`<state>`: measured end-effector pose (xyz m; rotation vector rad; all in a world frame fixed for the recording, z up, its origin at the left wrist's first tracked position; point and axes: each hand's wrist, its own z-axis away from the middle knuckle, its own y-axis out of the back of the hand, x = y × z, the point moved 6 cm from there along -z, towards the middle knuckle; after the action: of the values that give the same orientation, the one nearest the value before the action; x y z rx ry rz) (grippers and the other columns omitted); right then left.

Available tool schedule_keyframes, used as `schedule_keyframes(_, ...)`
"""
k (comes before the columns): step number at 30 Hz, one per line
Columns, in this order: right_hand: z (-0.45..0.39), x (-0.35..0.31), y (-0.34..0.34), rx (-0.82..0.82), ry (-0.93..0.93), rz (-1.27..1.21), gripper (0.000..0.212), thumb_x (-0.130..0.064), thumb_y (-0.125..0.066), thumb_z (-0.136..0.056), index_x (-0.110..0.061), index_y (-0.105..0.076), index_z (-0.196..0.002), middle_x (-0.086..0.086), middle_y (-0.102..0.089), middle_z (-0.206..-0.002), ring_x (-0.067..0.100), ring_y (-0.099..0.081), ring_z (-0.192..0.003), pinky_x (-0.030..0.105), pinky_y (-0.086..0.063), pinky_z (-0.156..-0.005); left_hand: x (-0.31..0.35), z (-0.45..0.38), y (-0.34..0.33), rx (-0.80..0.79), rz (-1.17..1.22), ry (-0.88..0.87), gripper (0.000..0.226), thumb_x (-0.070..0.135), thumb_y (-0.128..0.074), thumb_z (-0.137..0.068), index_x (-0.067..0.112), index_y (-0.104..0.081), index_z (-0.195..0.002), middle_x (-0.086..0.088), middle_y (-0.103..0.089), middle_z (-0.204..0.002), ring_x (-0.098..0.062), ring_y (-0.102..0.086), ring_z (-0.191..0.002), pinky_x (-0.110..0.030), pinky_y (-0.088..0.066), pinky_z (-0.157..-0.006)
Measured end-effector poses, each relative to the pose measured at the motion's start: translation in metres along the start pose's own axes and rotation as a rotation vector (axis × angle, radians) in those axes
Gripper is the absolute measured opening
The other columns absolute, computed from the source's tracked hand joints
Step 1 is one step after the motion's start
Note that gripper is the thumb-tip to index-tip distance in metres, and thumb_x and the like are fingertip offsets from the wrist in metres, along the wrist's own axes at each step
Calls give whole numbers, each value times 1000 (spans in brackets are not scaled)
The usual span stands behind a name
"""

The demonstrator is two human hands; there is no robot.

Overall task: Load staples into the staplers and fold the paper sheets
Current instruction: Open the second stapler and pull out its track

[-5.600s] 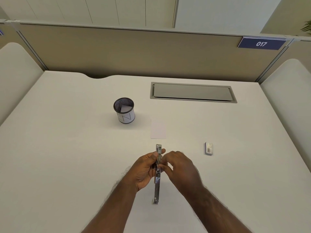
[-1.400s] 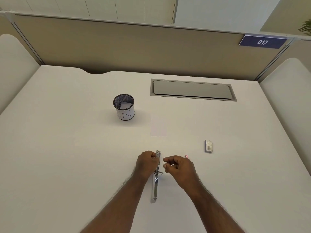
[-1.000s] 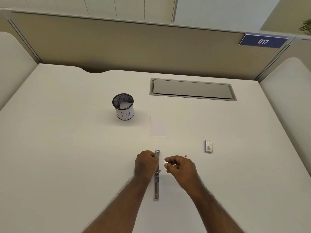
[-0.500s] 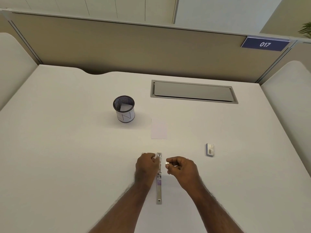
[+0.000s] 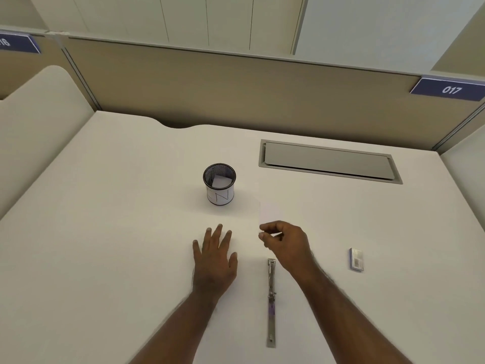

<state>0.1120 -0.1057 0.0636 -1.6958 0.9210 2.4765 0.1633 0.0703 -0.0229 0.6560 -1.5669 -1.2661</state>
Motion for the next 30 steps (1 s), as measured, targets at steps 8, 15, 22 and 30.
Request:
schedule_keyframes(8,-66,-66,-45,7,145,134,7,-34,-71,-82,-30,-70,-87,-18,-69,-77,0,-66,-67,18,-43,-57,-29,-26,1,-33,-195,-33,64,47,-32,-91,19,-38,-148,-12,-26,-159,-37,-27,-145,-70,-25,-107)
schedule_keyframes(15,-114,-101,-77,30,176,352,15,-31,-64,-84,-27,-74,-95,-6,-72,-100,17,-66,-92,32,-55,-80,-37,-38,-7,-42,-170,-51,64,49,-33,-93,20,-36,-149,-13,-24,-159,-37,-27,-144,-70,-24,-107)
schedule_keyframes(22,-135,-103,-92,39,123,539,18,-39,-64,-86,-24,-74,-89,-1,-73,-93,24,-66,-89,30,-50,-72,-41,-41,-12,-72,-170,-37,63,52,-21,-96,22,-30,-151,-10,-20,-161,-35,-22,-147,-69,-18,-111)
schedule_keyframes(30,-138,-101,-89,39,128,494,13,-37,-65,-83,-30,-73,-90,-7,-73,-95,19,-64,-88,26,-44,-68,-40,-41,-11,-112,-175,-17,64,53,-20,-96,23,-32,-151,-9,-23,-161,-34,-25,-146,-69,-16,-111)
